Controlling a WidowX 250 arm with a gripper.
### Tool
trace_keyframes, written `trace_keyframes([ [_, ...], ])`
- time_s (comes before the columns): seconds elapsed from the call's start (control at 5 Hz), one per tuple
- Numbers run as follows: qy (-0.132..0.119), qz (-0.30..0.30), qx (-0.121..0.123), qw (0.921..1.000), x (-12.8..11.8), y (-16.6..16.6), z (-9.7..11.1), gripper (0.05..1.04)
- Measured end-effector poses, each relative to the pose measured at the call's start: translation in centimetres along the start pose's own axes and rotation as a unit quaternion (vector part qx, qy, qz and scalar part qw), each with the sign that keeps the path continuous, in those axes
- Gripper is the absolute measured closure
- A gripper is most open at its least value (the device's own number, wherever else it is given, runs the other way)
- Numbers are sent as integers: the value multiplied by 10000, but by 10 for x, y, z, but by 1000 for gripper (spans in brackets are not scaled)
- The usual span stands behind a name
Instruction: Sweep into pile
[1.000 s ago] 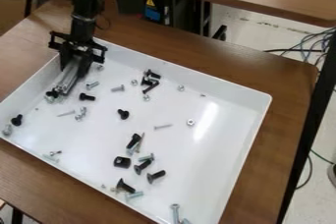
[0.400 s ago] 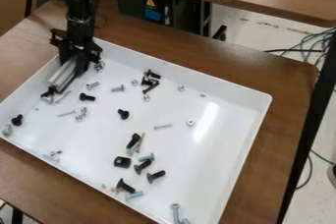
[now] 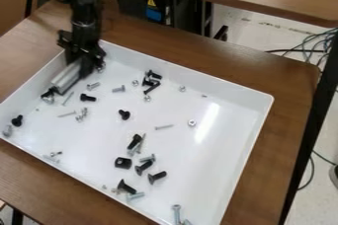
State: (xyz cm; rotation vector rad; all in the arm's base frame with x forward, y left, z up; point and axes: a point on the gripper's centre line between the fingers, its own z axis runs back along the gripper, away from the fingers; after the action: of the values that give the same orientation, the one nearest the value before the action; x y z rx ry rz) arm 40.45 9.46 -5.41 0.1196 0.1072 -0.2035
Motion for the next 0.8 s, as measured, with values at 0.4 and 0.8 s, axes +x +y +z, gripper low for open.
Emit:
trace_keyframes([
  [0.4,-48,-438,-292,9986,4,-85,8,721],
  [0.8,-114,-1034,-665,9923,8,-208,22,721],
])
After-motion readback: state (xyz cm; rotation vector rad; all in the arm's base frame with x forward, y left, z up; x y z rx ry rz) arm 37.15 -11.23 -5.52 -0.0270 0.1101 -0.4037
